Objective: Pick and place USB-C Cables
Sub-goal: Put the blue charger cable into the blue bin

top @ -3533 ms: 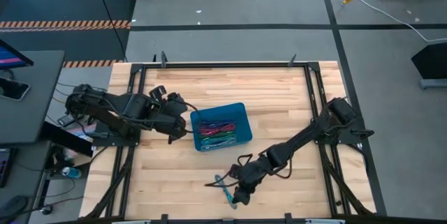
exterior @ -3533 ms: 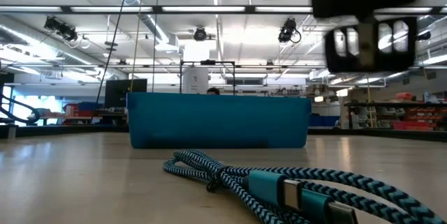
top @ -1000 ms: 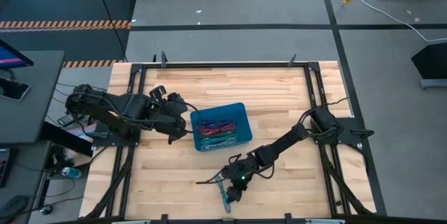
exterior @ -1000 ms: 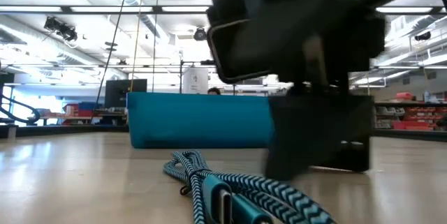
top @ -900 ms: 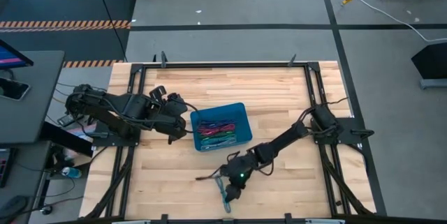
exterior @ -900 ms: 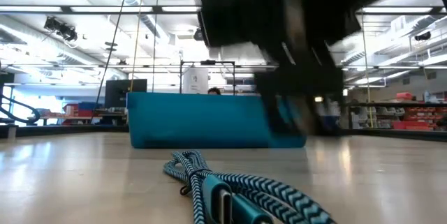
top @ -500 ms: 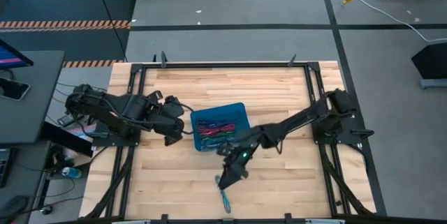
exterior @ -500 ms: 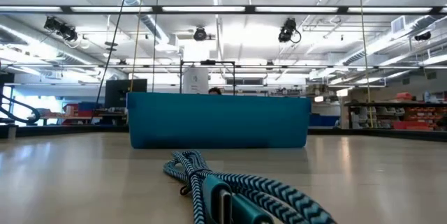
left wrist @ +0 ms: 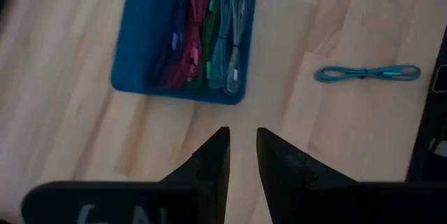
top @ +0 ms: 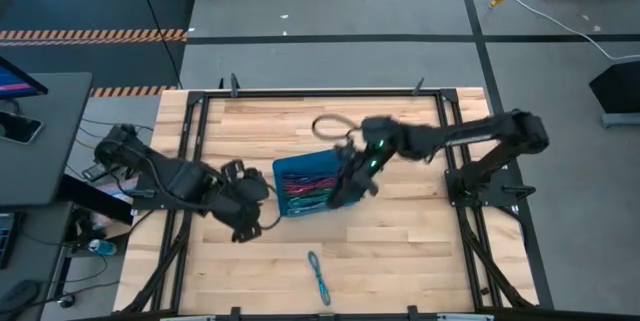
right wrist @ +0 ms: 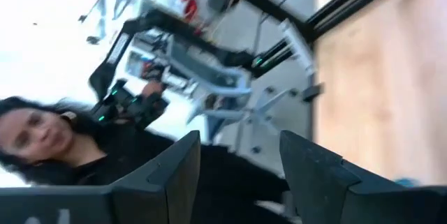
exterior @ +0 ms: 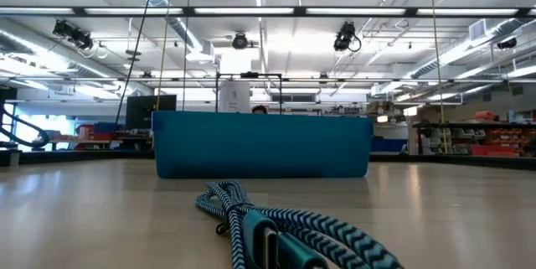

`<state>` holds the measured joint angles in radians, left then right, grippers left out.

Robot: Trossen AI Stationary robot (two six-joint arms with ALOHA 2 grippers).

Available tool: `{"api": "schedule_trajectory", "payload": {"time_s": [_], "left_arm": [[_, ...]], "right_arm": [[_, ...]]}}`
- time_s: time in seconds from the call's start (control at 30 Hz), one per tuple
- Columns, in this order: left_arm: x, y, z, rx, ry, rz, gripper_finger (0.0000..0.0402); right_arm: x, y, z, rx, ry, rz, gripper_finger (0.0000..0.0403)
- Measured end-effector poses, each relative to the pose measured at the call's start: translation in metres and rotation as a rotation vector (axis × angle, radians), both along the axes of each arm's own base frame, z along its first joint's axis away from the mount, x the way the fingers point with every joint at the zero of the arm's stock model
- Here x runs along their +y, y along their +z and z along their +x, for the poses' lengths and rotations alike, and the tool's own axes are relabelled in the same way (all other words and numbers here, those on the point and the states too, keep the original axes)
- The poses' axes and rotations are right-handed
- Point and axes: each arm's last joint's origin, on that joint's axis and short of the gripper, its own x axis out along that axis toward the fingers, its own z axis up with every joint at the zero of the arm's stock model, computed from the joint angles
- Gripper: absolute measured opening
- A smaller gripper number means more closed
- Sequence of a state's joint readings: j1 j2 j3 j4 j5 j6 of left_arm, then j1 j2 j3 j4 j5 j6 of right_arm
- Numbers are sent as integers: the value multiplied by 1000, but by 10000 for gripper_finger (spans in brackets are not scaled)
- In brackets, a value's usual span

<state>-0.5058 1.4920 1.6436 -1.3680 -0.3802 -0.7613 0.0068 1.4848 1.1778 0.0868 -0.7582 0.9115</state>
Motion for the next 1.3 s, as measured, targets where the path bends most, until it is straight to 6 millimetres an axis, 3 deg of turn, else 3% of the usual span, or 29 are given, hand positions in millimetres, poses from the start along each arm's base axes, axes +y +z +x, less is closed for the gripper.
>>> {"api": "schedule_trajectory", "payload": {"time_s": [0.27, 0.43, 0.57, 0.8, 0.97, 1.3], "left_arm": [[-33, -21, 18, -22, 57, -57, 78], [-49, -48, 53, -35, -26, -20, 78], [-53, -71, 84, -39, -129, -11, 78], [-46, -100, 123, 11, -309, -217, 78], [-46, -116, 136, 47, -457, -302, 83], [-58, -154, 145, 122, -795, -129, 155]], "right_arm": [[-68, 41, -62, -104, -191, -154, 203], [-92, 67, -101, -236, -314, -259, 203], [-103, 77, -121, -314, -372, -353, 203], [-110, 79, -127, -329, -381, -355, 203], [-109, 80, -128, -362, -313, -363, 203], [-108, 80, -129, -393, -223, -354, 203]]}}
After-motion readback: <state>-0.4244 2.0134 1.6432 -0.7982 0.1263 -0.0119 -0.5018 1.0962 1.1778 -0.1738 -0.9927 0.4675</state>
